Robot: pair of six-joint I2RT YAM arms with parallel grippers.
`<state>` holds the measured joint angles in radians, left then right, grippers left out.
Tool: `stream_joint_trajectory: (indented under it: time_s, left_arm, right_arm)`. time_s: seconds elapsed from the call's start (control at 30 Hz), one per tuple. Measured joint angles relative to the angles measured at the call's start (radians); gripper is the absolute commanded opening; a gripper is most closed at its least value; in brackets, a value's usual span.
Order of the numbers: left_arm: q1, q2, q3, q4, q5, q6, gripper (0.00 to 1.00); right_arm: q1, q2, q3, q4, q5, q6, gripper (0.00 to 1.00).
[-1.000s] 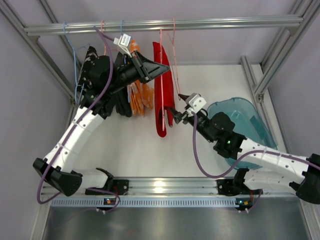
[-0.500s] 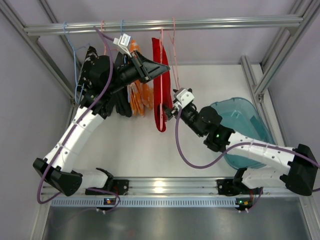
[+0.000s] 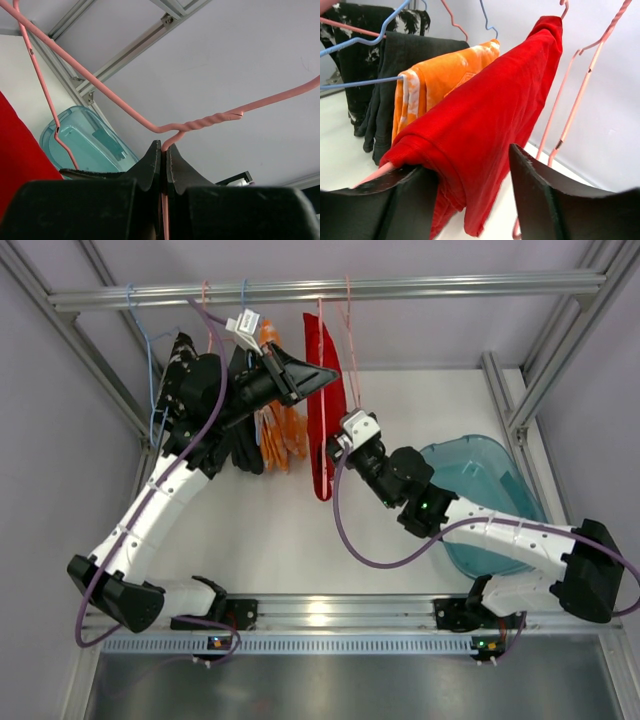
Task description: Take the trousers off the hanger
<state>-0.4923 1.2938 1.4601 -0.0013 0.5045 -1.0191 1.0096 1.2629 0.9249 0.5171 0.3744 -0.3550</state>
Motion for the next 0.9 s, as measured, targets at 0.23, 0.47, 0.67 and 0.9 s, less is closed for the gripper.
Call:
stream_joint_trajectory:
  time_s: [0.23, 0.47, 0.67, 0.9]
  left_arm:
    - [0.0, -0.008, -0.019, -0.001, -0.002, -0.001, 0.0]
    - [0.002, -0.032, -0.037, 0.0, -0.008, 0.02, 0.0]
    - [0.015, -0.097, -0.093, 0.0, 0.007, 0.047, 0.0]
    - [0.043, -0.146, -0.179, -0.008, 0.029, 0.091, 0.0]
  right_arm:
    - [-0.012, 0.038, 0.009, 0.016, -0.005, -0.001, 0.0]
    - [-0.025, 0.026, 0.093, -0.082, -0.031, 0.043, 0.0]
    - [-0.036, -0.08, 0.125, -0.205, -0.103, 0.127, 0.0]
    - [-0.039, -0.19, 0.137, -0.312, -0.146, 0.196, 0.0]
